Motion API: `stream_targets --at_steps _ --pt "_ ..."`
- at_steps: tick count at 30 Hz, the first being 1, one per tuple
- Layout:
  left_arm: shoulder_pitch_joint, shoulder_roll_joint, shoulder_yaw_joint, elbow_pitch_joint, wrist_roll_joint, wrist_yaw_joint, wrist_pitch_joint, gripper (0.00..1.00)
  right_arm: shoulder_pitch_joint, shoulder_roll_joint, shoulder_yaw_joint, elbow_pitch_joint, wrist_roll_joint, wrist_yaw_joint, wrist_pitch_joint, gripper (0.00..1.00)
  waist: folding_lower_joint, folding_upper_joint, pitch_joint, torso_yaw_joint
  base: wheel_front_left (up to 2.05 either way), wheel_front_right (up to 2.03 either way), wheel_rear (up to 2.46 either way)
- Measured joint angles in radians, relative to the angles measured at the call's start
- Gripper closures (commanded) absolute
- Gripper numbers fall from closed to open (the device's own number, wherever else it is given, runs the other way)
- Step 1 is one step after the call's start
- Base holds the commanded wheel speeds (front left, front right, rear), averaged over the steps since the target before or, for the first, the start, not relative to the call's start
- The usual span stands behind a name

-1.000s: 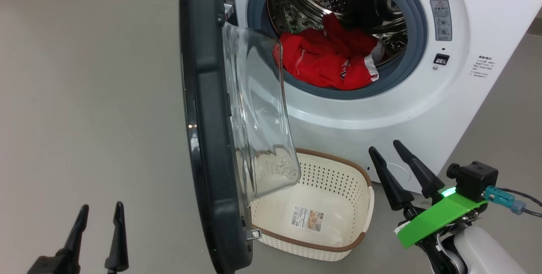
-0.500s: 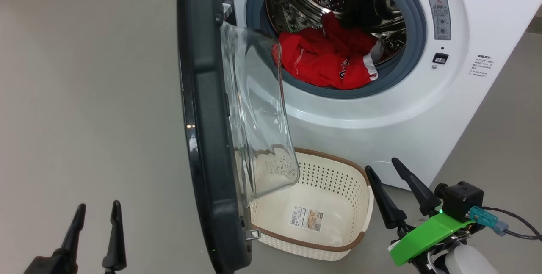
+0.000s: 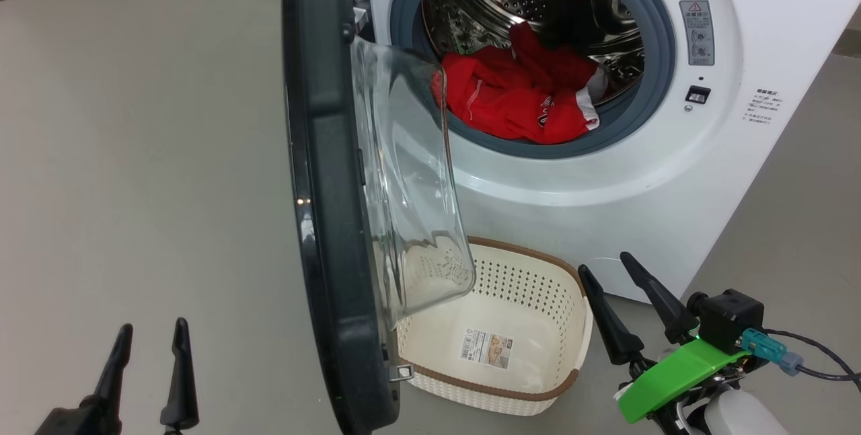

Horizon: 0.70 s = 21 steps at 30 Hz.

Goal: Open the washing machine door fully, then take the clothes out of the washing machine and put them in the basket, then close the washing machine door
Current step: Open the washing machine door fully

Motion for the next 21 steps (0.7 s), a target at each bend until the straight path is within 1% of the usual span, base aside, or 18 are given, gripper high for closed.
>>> stream_targets --at_steps 17,18,19,20,21 --pt "0.000 -0.003 -0.006 0.000 -0.001 0.000 0.000 0.00 0.000 0.002 0.002 0.009 -0.001 0.000 0.000 0.00 0.0000 0.0000 -0.002 0.002 0.00 0.00 0.00" --pt "0.000 -0.002 -0.006 0.000 -0.001 0.000 0.000 0.10 0.000 0.002 0.002 0.009 -0.001 0.000 0.000 0.00 0.0000 0.0000 -0.002 0.002 0.00 0.00 0.00" --pt "0.000 -0.002 -0.007 0.000 -0.002 0.000 0.000 0.29 0.000 0.002 0.002 0.010 -0.002 0.000 0.000 0.00 0.0000 0.0000 -0.002 0.001 0.00 0.00 0.00" --pt "0.000 -0.002 -0.008 0.000 -0.002 0.000 0.000 0.54 0.000 0.002 0.002 0.011 -0.002 0.000 0.000 0.00 0.0000 0.0000 -0.002 0.001 0.00 0.00 0.00" --pt "0.000 -0.002 -0.009 0.000 -0.002 0.000 0.000 0.75 0.000 0.003 0.003 0.012 -0.002 0.000 0.000 0.00 0.0000 0.0000 -0.002 0.000 0.00 0.00 0.00"
